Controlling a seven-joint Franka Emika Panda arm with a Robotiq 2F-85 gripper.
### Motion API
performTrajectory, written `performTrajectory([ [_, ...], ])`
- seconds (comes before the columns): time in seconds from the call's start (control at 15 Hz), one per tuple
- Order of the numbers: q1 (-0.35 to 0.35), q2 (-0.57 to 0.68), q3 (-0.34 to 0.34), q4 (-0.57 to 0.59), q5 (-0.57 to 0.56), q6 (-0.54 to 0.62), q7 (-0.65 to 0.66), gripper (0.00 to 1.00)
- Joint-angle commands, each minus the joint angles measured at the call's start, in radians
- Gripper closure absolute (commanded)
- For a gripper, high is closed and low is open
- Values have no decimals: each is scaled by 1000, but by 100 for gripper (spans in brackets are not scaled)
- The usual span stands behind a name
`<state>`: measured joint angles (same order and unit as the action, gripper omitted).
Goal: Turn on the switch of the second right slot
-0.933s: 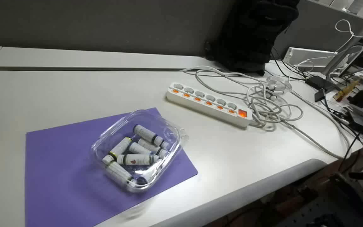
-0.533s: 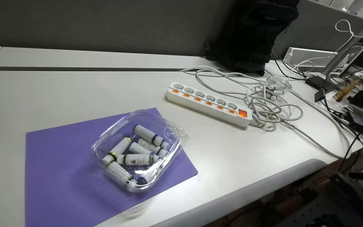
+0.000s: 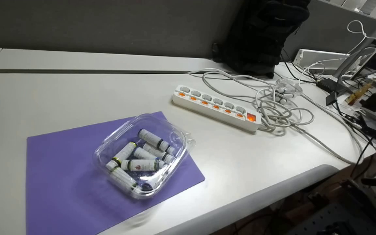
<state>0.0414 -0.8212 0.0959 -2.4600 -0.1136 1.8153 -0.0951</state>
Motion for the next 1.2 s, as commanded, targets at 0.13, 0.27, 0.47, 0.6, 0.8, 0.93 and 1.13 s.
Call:
performTrajectory([
  [0.13,11,10,-9,-3,-14,17,22,0],
  [0.27,-2,43,-5,1,-26,46,37,0],
  [0.47,-25,123,1,17,-59,70,54,0],
  [0.6,-43,178,2,22,-84,101,76,0],
  [0.8,-63,263,-8,27,-111,182,99,0],
  [0.93,-75,323,-22,32,-109,245,110,25],
  [1.13,-90,399,-47,35,-90,344,128,40],
])
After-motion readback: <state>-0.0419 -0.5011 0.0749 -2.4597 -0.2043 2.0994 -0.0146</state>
